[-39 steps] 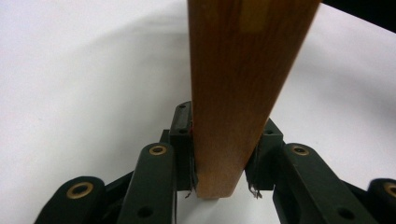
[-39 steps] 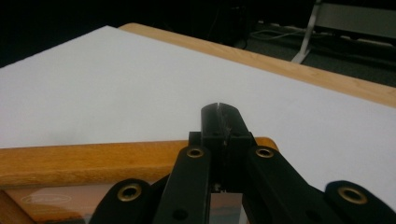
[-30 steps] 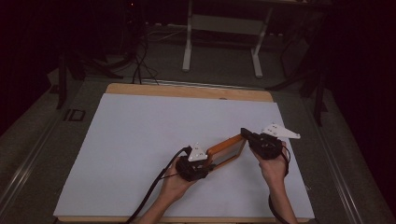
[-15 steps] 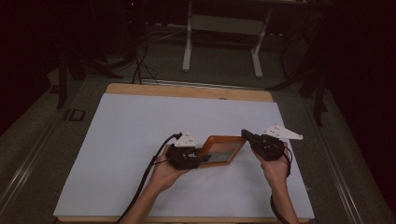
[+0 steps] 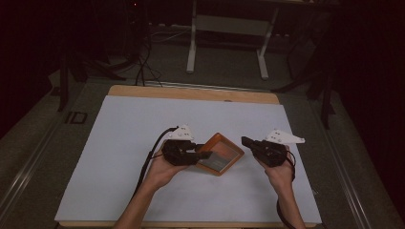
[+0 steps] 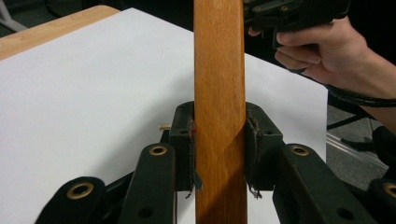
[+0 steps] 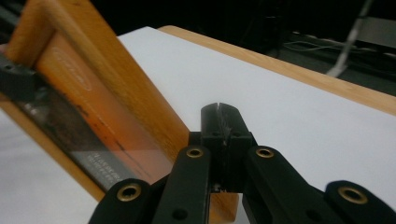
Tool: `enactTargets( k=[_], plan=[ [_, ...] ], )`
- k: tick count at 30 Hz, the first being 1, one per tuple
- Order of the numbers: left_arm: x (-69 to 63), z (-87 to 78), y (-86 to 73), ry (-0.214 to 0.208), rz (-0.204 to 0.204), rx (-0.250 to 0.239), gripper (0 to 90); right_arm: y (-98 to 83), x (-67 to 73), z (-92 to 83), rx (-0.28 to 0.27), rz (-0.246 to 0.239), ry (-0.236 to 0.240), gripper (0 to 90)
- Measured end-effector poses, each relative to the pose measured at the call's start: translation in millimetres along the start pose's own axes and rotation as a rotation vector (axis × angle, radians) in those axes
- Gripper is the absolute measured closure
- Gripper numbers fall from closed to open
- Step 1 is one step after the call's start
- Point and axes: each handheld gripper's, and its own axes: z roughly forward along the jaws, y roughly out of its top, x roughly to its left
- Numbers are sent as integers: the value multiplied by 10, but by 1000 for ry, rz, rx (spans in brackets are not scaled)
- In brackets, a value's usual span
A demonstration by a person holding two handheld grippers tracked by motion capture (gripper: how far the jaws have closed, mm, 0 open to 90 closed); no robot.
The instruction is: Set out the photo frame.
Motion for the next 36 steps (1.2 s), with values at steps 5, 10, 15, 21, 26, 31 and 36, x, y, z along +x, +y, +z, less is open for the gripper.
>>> enactTargets(
  k=[5,10,15,21,26,31,36],
  plan=[
    [2,-34,29,-6,7,2,690,-24,4,7,7,-14,42,882],
    [-3,-60,42,-8,11,0,689,-28,29,29,26,-31,64,827],
    [-9,-89,49,-10,11,-3,689,-32,59,68,46,-44,83,747],
    [-5,-127,54,-6,14,-7,689,-48,93,108,81,-69,139,652],
    [0,-134,49,-12,22,-9,689,-69,125,162,89,-82,199,557],
    [-15,-122,48,-21,34,-15,687,-70,157,234,90,-89,239,444],
    [19,-120,44,-25,27,-20,686,-76,195,314,101,-96,266,401]
  ],
)
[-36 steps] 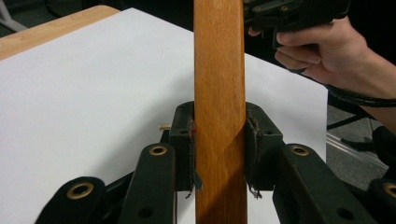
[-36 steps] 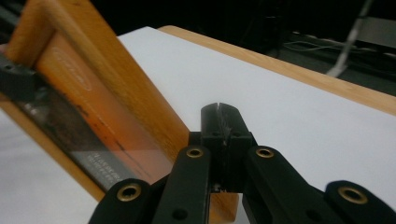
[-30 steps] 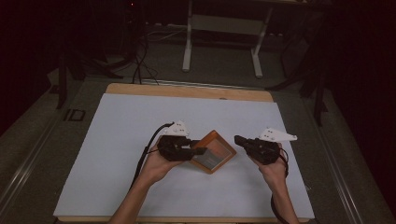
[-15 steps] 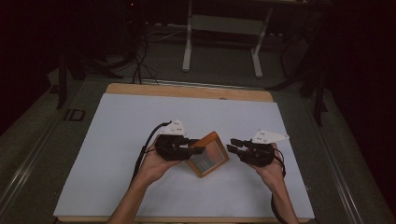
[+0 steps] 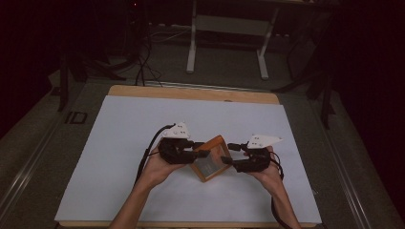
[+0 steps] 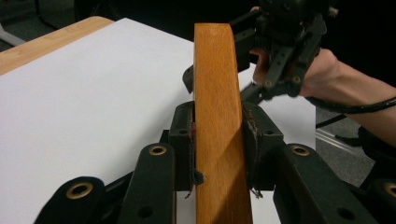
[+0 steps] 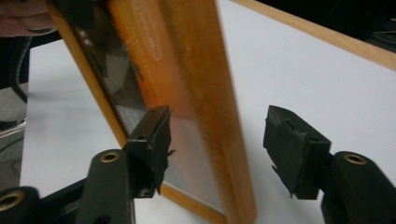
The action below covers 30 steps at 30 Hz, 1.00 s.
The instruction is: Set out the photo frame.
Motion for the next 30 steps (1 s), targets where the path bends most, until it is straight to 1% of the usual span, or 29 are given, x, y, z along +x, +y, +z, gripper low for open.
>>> enactTargets(
  k=[3,8,10,13,16,19,24,28,30],
  plan=[
    [8,-2,-2,-3,-1,-2,686,-6,5,74,17,-2,24,386],
    [16,0,-3,-14,13,-2,687,-33,-16,141,17,0,58,380],
    [23,1,-3,-19,15,-3,687,-33,-9,157,15,-2,65,379],
    [32,2,-2,-24,15,-3,687,-26,12,181,23,-18,72,381],
    [35,1,-6,-29,23,-5,685,-28,17,171,27,-27,61,420],
    [31,5,-7,-19,34,-10,676,-42,19,144,26,-32,62,451],
    [71,-1,-18,-3,14,-25,632,-64,38,75,29,-57,56,544],
    [81,-7,-20,0,5,-34,592,-73,63,24,36,-82,59,597],
    [92,-26,-19,14,-4,-51,557,-73,80,1,43,-99,56,622]
  ],
)
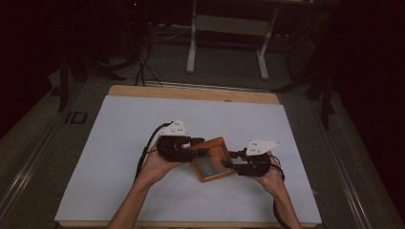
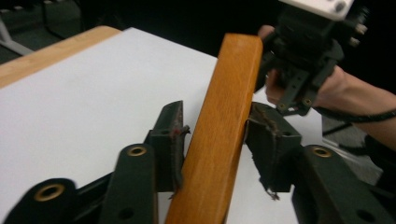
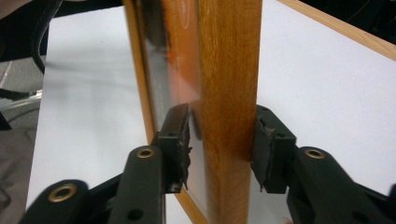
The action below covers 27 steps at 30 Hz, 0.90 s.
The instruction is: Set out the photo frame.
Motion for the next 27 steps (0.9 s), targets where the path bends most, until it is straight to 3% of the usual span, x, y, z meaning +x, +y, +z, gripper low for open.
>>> enactTargets(
  k=[4,10,18,27],
  plan=[
    [32,-77,-3,10,-29,-65,517,2,11,-24,12,-10,-4,654],
    [96,-265,-26,35,-66,-145,433,-36,-18,-51,17,26,-10,647],
    [154,-309,-204,94,-90,-132,352,-59,-26,-75,27,26,-13,653],
    [118,-98,-441,90,-101,-58,311,-67,-19,-89,29,21,-18,657]
  ],
)
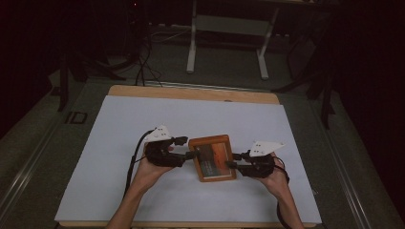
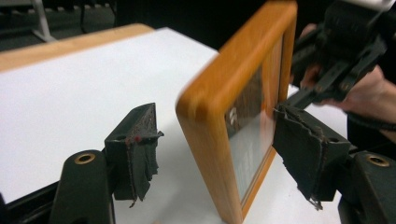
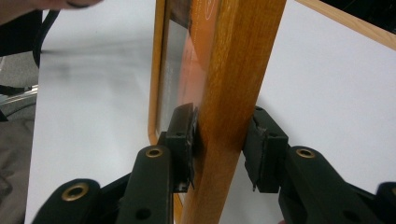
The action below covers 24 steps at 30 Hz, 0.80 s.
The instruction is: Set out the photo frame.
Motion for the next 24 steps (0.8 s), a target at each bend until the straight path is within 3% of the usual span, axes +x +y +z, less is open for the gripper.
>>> enactTargets(
  k=[9,16,21,24],
  plan=[
    [-62,309,-206,-15,-15,64,311,-12,19,-17,3,-9,-9,660],
    [-100,447,-291,-36,-27,87,289,-29,12,-24,3,-6,-9,660],
    [-134,534,-341,-25,-23,114,288,-35,17,-27,3,-5,-11,661],
    [-154,560,-363,-16,-18,127,356,-42,14,-29,1,-4,-12,661]
  ],
)
